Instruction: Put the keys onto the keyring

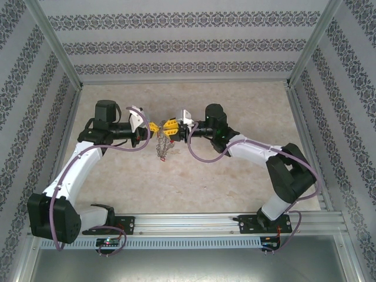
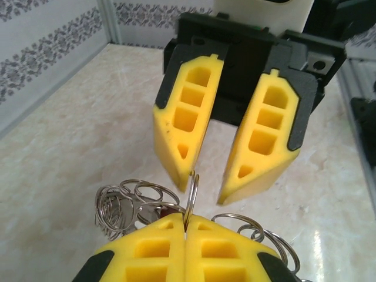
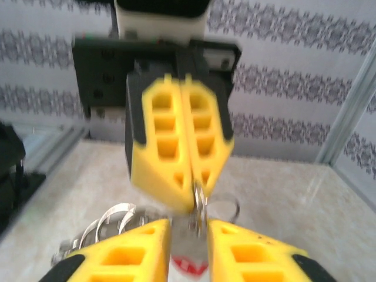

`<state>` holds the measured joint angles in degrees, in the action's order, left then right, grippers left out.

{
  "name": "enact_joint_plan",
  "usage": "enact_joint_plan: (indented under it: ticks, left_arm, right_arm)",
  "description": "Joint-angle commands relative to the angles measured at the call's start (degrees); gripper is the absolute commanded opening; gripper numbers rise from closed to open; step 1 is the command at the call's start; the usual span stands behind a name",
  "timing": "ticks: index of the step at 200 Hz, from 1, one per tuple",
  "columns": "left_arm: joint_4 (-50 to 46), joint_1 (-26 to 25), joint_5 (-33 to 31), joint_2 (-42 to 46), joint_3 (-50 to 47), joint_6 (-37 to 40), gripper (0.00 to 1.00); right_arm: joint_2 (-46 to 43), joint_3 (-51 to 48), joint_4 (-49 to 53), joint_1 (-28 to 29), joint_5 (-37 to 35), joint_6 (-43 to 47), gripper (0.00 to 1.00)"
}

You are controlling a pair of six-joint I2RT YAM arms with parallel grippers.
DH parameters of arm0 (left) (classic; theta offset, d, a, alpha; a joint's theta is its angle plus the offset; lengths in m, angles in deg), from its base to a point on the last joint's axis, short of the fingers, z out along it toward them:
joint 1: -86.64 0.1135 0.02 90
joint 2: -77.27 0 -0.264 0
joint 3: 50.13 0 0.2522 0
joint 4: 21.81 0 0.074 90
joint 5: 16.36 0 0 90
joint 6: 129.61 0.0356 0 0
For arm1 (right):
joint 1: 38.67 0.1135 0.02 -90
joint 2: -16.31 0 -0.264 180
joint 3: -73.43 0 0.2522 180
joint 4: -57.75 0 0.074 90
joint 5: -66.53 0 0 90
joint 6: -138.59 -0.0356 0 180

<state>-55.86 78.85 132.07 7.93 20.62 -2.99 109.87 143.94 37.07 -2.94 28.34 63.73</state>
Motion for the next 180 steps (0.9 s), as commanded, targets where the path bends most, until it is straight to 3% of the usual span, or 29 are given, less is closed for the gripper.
enact_joint_plan:
  ticks: [1,46,120,180]
  left_arm:
    - [-7.7,-2.0,-5.8,1.67,2.07,8.41,0.0]
    - [-15.87,-7.92,-13.8,-1.02,4.86,17.22,0.0]
    - [-19.27,-11.15,-15.86,-5.0,7.91,19.19,0.0]
    - [-18.37,-11.16,-13.36,-5.88,8.23,18.7,0.0]
  right_arm:
    - [-2.45,1.1,20.73,-0.4,-0.51,17.15,0.28]
    - [-3.95,2.18,26.52,-0.48,-2.51,20.89,0.33]
    - [-5.05,3.19,28.64,-0.31,-1.81,21.34,0.33]
    - [-3.72,5.07,29.34,0.56,-1.23,21.0,0.32]
